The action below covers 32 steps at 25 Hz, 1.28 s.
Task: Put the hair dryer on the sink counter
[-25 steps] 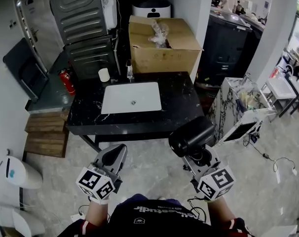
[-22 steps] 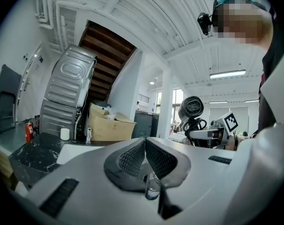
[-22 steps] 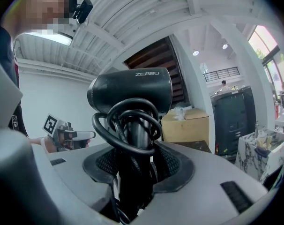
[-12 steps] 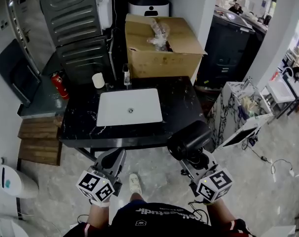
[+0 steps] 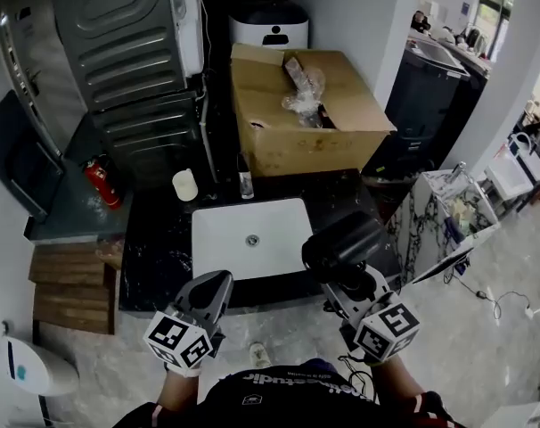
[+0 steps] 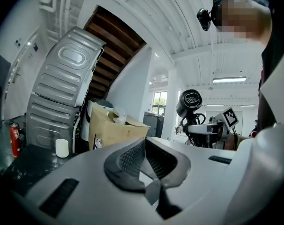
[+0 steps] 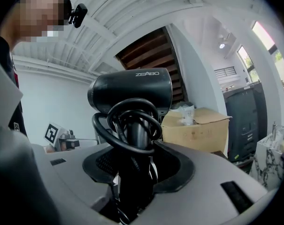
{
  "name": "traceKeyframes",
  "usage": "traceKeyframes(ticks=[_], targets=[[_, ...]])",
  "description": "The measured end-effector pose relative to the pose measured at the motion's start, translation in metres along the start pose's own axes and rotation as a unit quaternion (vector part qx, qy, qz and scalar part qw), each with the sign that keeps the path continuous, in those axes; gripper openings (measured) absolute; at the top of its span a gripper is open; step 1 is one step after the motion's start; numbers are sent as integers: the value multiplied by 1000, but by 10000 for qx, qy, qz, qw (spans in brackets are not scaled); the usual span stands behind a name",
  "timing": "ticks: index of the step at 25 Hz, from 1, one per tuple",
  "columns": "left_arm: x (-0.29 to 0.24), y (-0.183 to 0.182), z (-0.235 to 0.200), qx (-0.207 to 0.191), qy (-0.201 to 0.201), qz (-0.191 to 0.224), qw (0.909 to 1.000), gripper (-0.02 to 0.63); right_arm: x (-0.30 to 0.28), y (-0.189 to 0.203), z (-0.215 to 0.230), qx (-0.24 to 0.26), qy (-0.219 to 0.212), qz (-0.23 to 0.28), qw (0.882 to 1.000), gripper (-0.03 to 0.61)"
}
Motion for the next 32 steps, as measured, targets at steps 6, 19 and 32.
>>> traceKeyframes(ticks=[6, 19, 32], targets=[[-30, -1, -41, 31, 208, -86, 9997, 20, -39, -3, 10, 2, 198, -92, 9998, 212], [-72, -7, -62, 62, -57, 19, 10000, 20, -83, 2, 49, -19, -200, -461, 9987, 212], [-36, -5, -94, 28, -1075, 32, 9942, 20, -146, 31, 34, 105, -1076, -1195, 9869, 212]])
Point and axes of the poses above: the fingertips, and each gripper's own axes: x backward along the fingers, z to its right, y out of its underside, the point moved 2 cm from there along x, backward along the fingers, and after that the axes turned 2 degrees about -z, right-handed, at the moved point
